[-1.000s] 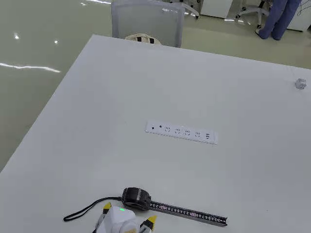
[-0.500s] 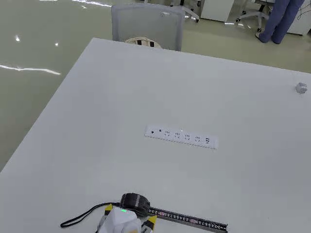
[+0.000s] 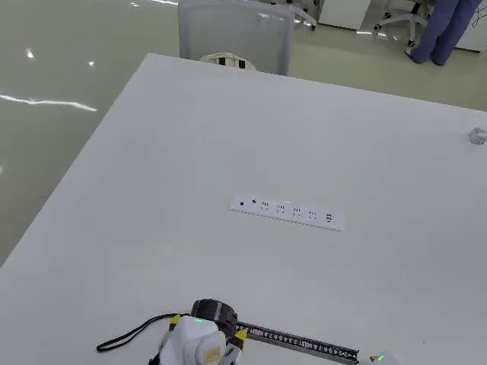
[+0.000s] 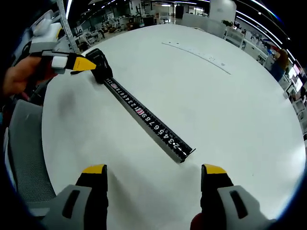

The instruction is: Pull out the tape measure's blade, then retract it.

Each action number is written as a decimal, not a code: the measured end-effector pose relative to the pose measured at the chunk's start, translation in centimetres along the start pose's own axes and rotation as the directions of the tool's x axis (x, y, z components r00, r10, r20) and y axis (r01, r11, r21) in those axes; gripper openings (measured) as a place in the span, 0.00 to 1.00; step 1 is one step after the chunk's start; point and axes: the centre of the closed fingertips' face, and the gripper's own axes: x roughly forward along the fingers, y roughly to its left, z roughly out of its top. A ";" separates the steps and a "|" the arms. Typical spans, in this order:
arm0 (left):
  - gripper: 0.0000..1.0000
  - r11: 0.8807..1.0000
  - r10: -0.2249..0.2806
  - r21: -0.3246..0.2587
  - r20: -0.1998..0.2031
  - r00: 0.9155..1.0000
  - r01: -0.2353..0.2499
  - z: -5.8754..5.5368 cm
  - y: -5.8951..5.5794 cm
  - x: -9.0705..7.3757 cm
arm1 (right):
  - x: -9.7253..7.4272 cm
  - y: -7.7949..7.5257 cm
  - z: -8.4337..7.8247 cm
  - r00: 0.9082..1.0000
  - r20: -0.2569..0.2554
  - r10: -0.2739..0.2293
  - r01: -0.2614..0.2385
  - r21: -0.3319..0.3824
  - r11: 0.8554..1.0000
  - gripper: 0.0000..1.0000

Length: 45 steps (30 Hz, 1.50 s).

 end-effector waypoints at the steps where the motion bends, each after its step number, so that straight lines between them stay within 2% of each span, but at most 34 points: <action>1: 0.75 1.000 0.006 -0.012 0.003 1.000 -0.006 0.1 0.0 0.3 | 0.4 -0.6 -0.1 1.000 -0.025 0.011 -0.011 -0.035 0.999 0.81; 15: 0.72 0.999 0.025 -0.035 -0.003 1.000 -0.025 0.1 0.5 1.0 | 1.2 -1.9 0.2 0.997 -0.062 0.035 -0.043 -0.130 0.991 0.75; 22: 0.71 0.998 0.029 -0.055 -0.008 1.000 -0.029 0.0 0.5 1.3 | 1.7 -2.3 0.5 0.995 -0.069 0.067 -0.079 -0.194 0.978 0.73; 31: 0.68 0.997 0.029 -0.065 -0.017 0.999 -0.030 -0.3 0.5 1.7 | 1.9 -2.7 0.8 0.993 -0.072 0.096 -0.111 -0.253 0.961 0.65; 33: 0.68 0.997 0.027 -0.069 -0.015 1.000 -0.028 -0.2 0.4 1.8 | 2.0 -3.0 0.9 0.993 -0.067 0.097 -0.112 -0.269 0.957 0.62; 37: 0.67 0.997 0.028 -0.067 -0.015 1.000 -0.029 -0.1 0.5 1.9 | 2.2 -3.4 0.7 0.992 -0.082 0.092 -0.114 -0.334 0.936 0.57; 38: 0.67 0.997 0.029 -0.066 -0.016 0.999 -0.030 -0.2 0.5 2.0 | 2.1 -3.3 0.7 0.992 -0.081 0.097 -0.118 -0.325 0.938 0.56; 41: 0.66 0.997 0.029 -0.069 -0.019 0.999 -0.030 -0.2 0.6 2.1 | 2.0 -3.4 0.9 0.992 -0.078 0.103 -0.124 -0.345 0.930 0.54; 42: 0.66 0.997 0.031 -0.068 -0.019 0.999 -0.032 -0.2 0.6 2.1 | 2.0 -3.3 1.0 0.990 -0.076 0.116 -0.136 -0.365 0.921 0.53; 44: 0.65 0.997 0.032 -0.069 -0.019 0.999 -0.033 -0.2 0.7 2.1 | 2.0 -3.4 0.9 0.989 -0.085 0.121 -0.144 -0.374 0.916 0.52; 45: 0.65 0.997 0.032 -0.068 -0.020 0.999 -0.034 -0.1 0.7 2.1 | 1.9 -3.4 1.0 0.987 -0.095 0.127 -0.155 -0.395 0.905 0.51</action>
